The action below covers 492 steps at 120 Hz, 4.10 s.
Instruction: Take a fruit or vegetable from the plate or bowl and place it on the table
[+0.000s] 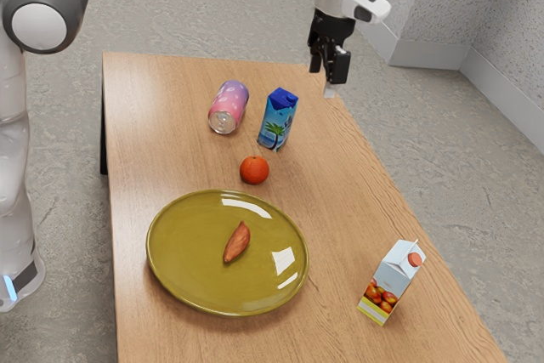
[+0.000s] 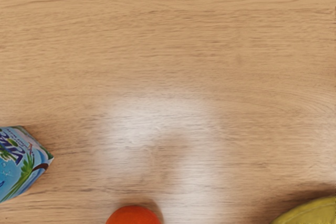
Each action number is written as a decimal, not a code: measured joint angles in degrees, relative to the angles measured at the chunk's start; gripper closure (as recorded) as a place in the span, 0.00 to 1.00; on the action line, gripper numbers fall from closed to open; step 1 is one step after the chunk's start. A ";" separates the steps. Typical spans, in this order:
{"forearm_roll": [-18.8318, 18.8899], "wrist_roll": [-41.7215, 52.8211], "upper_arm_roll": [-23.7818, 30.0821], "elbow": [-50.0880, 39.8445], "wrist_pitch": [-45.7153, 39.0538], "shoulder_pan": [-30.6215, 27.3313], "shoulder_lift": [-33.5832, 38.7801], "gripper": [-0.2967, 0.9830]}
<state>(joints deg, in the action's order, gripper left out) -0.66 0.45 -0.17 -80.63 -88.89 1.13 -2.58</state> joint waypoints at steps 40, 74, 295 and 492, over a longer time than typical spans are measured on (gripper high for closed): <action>-1.05 -2.30 0.42 1.39 0.26 -0.80 -0.13 0.23; -3.40 -29.34 0.61 2.53 -2.50 4.25 -5.00 0.23; 1.32 -86.01 4.01 -51.84 -30.20 17.22 18.37 0.23; 1.33 -85.56 3.87 -55.82 -35.58 17.16 17.50 0.65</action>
<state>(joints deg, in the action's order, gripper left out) 0.67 -85.11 3.69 -136.45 -124.46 18.29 14.92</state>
